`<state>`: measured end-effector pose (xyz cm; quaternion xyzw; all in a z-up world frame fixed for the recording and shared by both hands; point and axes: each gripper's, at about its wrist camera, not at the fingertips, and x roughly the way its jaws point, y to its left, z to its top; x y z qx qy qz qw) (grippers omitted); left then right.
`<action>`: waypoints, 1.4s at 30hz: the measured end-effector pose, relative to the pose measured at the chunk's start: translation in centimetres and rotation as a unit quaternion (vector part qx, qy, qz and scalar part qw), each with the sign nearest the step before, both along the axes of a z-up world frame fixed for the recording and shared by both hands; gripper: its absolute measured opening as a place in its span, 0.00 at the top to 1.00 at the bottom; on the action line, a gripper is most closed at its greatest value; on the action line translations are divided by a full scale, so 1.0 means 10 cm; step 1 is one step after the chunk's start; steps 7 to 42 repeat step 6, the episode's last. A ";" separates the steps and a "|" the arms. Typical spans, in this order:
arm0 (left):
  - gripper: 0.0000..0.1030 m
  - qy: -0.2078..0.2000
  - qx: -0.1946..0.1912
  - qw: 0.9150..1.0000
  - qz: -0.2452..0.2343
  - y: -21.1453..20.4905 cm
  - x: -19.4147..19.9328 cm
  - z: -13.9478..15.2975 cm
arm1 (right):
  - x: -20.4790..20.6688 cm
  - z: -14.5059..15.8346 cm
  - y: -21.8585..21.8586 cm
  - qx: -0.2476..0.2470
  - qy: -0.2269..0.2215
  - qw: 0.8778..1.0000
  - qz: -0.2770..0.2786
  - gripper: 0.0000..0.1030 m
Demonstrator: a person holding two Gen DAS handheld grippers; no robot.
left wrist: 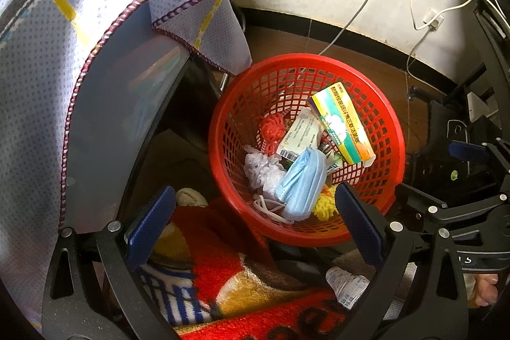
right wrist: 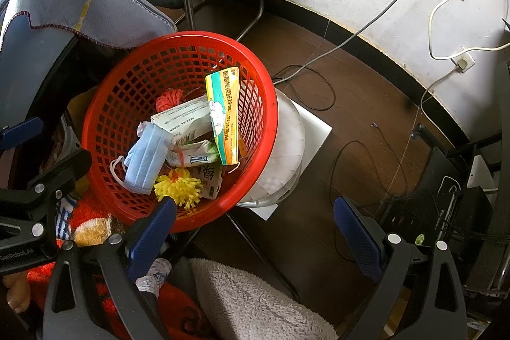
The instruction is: Collect trash
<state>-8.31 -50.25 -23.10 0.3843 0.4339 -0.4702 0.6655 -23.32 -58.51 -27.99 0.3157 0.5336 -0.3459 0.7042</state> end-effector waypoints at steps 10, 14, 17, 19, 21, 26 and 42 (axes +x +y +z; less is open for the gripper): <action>0.07 -0.013 -0.006 1.000 0.000 0.01 -0.01 0.04 | 0.00 0.00 0.01 -0.003 -0.001 1.000 0.000 0.06; 0.07 -0.013 -0.006 1.000 0.000 0.01 -0.01 0.04 | 0.00 0.00 0.01 -0.003 -0.001 1.000 0.000 0.06; 0.07 -0.013 -0.006 1.000 0.000 0.01 -0.01 0.04 | 0.00 0.00 0.01 -0.003 -0.001 1.000 0.000 0.06; 0.07 -0.013 -0.006 1.000 0.000 0.01 -0.01 0.04 | 0.00 0.00 0.01 -0.003 -0.001 1.000 0.000 0.06; 0.07 -0.013 -0.006 1.000 0.000 0.01 -0.01 0.04 | 0.00 0.00 0.01 -0.003 -0.001 1.000 0.000 0.06; 0.07 -0.013 -0.006 1.000 0.000 0.01 -0.01 0.04 | 0.00 0.00 0.01 -0.003 -0.001 1.000 0.000 0.06; 0.07 -0.013 -0.006 1.000 0.000 0.01 -0.01 0.04 | 0.00 0.00 0.01 -0.003 -0.001 1.000 0.000 0.06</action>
